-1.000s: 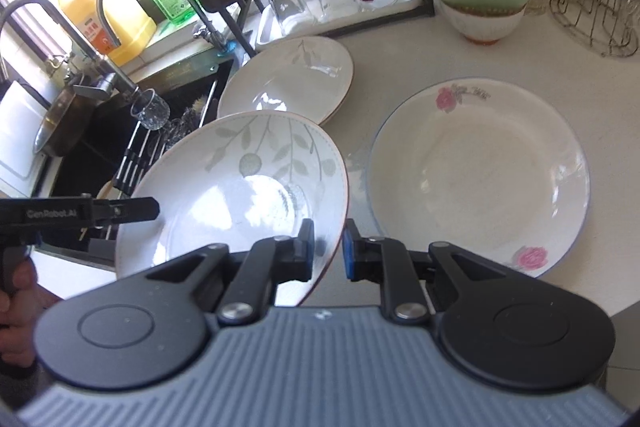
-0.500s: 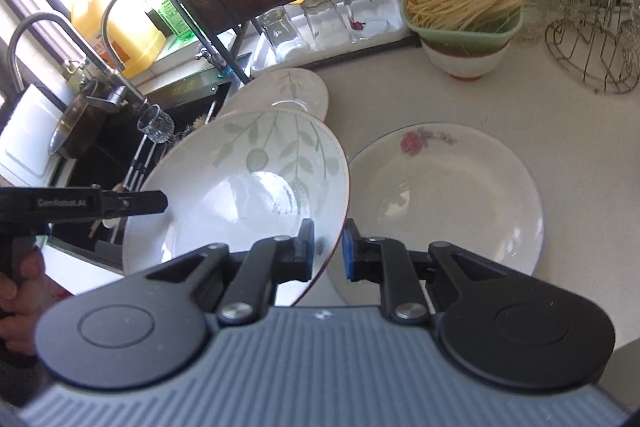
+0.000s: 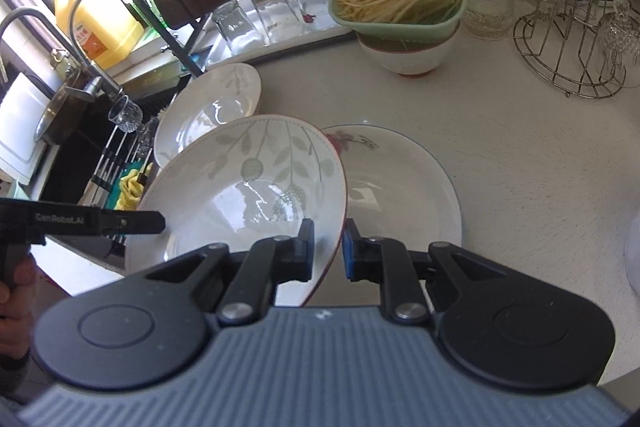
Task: Organize plates and bowls
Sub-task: 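Carry the leaf-print plate with both grippers over the rose-print plate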
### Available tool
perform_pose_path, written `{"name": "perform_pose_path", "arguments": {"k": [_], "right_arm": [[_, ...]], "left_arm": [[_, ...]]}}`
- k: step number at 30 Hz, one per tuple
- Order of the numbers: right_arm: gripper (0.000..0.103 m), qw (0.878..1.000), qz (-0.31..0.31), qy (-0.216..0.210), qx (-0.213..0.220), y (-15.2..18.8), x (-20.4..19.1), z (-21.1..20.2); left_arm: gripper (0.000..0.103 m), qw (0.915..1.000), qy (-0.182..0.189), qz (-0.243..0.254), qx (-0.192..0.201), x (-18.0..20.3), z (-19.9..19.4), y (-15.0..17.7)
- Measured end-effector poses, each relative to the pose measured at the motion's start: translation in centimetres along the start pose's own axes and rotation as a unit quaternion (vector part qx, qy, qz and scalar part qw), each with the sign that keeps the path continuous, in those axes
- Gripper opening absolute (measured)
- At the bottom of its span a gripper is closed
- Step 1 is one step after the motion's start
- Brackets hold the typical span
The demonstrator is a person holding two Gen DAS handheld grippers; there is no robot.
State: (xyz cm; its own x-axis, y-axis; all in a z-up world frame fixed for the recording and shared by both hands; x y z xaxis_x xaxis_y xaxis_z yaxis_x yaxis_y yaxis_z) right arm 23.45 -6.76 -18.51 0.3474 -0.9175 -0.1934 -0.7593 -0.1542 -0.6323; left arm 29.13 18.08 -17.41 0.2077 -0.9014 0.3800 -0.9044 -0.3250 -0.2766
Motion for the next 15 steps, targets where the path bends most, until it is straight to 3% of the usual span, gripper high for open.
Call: {"name": "perform_pose_path", "arguments": {"k": [6,15], "right_arm": [[0.018,0.999,-0.042,0.007,-0.012,0.1,1.2,1.2],[0.018,0.998,-0.055,-0.005,-0.019,0.5,2.8,2.7]], "left_arm": [[0.012,0.9996,-0.028,-0.002,-0.007,1.0,2.1,0.1],[0.012,0.9984,-0.054,0.008,-0.014,2.2,3.5,0.0]]}}
Point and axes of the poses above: each gripper's, at about its wrist camera, not at the fingertips, and z roughly the way its jaws point, x to its right, y to its underside, the point moved 4 cm from there along z, roughly the way its jaws point, and after that the axes turned 12 degrees about -z, right-handed, at the moved point
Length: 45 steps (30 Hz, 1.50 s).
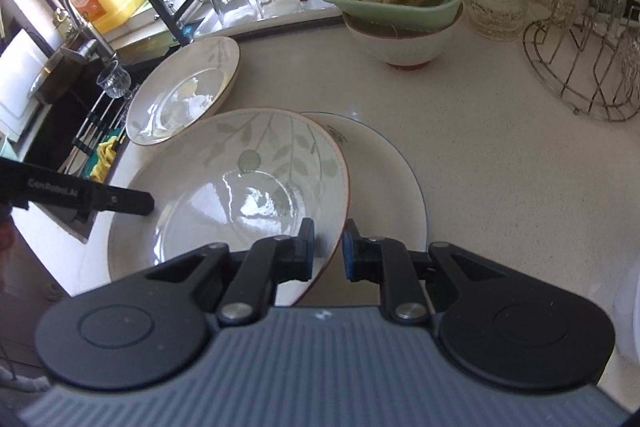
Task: Organize plates and bowls
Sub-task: 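Carry the leaf-print plate with both grippers over the rose-print plate, then lower the leaf-print plate onto the rose-print plate and release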
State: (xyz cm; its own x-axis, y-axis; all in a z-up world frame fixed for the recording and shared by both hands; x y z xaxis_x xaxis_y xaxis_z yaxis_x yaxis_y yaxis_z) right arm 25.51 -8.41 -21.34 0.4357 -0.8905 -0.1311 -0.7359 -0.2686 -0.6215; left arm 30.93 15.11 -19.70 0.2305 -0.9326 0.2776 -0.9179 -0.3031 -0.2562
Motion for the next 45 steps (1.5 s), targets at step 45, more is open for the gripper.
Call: {"name": "perform_pose_path", "arguments": {"k": [45], "right_arm": [[0.019,0.991,0.042,0.063,0.109,-0.9,-0.8,-8.7]], "left_arm": [[0.012,0.9899,0.024,0.053,0.129,5.9,-9.3,2.9]]}}
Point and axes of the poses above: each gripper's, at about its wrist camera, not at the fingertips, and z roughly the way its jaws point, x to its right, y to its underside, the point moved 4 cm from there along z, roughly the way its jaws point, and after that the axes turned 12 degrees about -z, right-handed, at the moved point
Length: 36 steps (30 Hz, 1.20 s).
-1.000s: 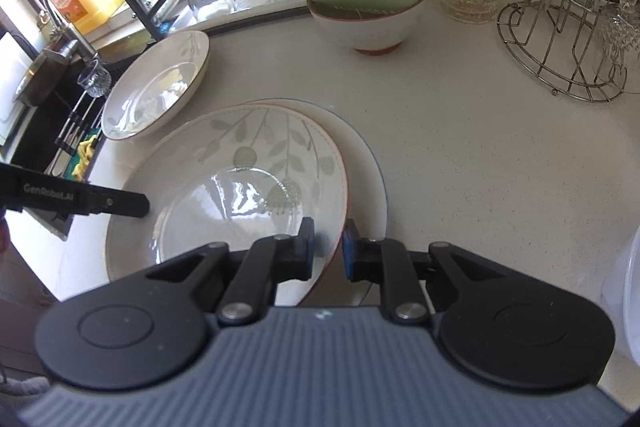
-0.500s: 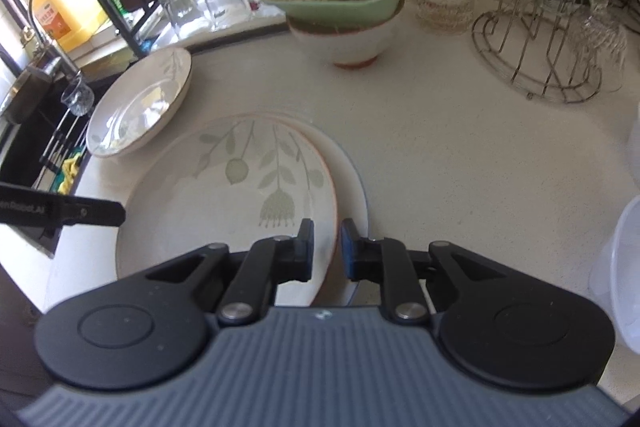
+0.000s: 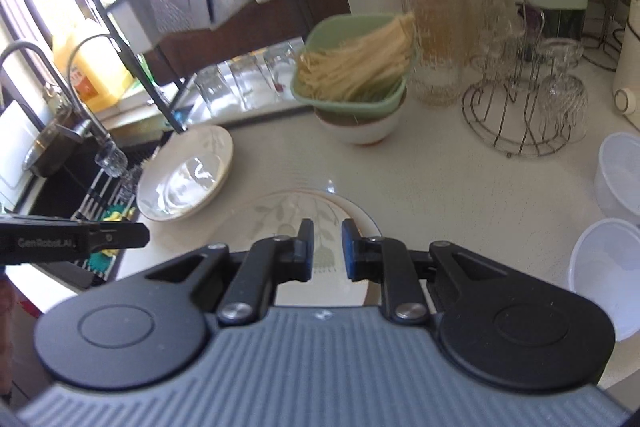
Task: Organize plates and bowls
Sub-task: 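Lower the leaf-print plate onto the rose-print plate and release, then withdraw both tools from the plate stack toward the leaf-print bowl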
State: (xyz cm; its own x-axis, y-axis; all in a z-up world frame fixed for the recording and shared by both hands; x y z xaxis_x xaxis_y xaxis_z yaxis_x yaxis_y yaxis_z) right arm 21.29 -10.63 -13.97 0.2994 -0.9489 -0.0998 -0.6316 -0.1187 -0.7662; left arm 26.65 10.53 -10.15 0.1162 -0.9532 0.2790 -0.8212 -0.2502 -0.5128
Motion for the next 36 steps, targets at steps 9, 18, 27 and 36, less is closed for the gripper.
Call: {"name": "perform_pose_path", "arguments": {"k": [9,18,27,36], "right_arm": [[0.019,0.998,0.008,0.030,0.060,-1.1,-2.9,-7.0],[0.019,0.996,0.014,0.045,0.076,1.3,-7.3,-11.9],[0.019,0.995,-0.004,0.054,0.085,3.5,-10.0,-16.5],[0.019,0.995,-0.002,0.043,0.094,4.5,-8.4,-18.0]], "left_arm": [[0.012,0.9978,0.037,0.017,0.051,0.4,-7.4,0.8],[0.012,0.9965,0.066,0.024,0.044,-1.9,-10.7,4.8],[0.012,0.9955,0.086,0.014,0.035,-3.3,-13.8,8.4],[0.013,0.9946,0.080,0.015,0.064,-0.4,-15.9,9.8]]}}
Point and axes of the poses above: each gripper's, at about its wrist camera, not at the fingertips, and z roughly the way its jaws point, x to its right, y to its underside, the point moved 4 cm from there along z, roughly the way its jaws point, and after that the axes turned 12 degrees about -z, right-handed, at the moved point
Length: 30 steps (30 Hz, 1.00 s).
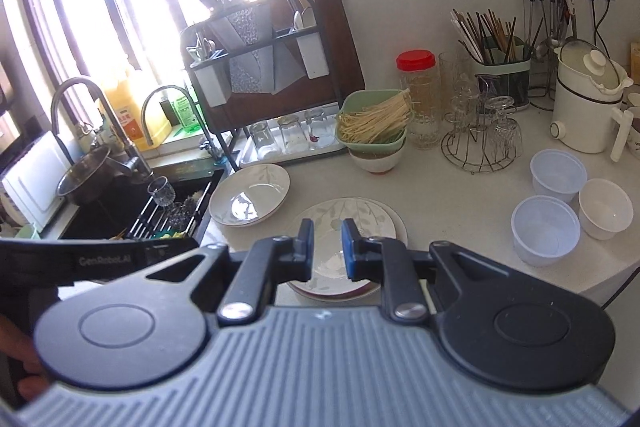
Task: Organize plates and bowls
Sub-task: 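Withdraw both tools from the plate stack toward the leaf-print bowl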
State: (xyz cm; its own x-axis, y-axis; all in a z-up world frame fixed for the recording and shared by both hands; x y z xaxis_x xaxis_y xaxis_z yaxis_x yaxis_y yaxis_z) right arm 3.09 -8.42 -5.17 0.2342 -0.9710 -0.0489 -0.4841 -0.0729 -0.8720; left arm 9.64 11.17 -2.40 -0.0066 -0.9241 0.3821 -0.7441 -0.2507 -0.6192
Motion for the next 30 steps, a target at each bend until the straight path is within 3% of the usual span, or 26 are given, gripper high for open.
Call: {"name": "perform_pose_path", "arguments": {"k": [24,30], "right_arm": [[0.019,0.999,-0.007,-0.040,-0.022,2.0,6.7,-1.0],[0.019,0.998,-0.023,-0.060,-0.020,2.0,7.7,-1.0]], "left_arm": [[0.013,0.9990,-0.039,-0.019,0.005,6.5,1.4,3.4],[0.013,0.9968,-0.064,-0.048,0.009,7.4,1.6,3.9]]}}
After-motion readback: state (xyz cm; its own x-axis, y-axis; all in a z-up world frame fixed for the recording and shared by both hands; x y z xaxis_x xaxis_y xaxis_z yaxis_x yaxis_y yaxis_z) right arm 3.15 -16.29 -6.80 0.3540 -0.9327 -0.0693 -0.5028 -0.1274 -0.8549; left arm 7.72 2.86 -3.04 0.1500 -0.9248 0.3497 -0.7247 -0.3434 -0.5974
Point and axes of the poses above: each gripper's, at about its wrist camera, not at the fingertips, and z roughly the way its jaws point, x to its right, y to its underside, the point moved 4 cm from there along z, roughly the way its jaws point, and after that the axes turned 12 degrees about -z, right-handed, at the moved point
